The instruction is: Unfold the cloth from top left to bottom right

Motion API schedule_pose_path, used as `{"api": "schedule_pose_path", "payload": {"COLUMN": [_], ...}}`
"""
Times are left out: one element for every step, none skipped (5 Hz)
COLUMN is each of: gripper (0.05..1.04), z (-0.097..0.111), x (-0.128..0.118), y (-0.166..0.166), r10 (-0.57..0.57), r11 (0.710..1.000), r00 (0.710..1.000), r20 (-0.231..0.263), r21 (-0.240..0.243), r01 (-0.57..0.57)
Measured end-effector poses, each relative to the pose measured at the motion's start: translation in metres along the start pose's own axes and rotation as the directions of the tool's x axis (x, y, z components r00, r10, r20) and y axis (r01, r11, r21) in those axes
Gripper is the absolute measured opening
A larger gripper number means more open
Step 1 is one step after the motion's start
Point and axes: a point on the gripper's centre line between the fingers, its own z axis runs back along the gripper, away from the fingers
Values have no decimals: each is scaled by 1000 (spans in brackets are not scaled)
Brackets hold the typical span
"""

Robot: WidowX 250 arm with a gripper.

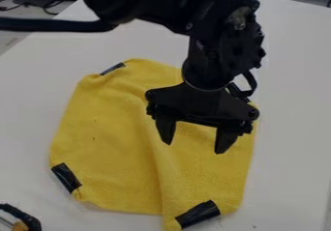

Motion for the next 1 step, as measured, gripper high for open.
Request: {"api": "schedule_pose_path", "payload": {"gripper": [1005], "z": [4], "x": [3], "y": [1], "r10": [-4], "r11": [1000], "r00": [1000], "r20": [-19], "r21": [-4], "r01": [4]}}
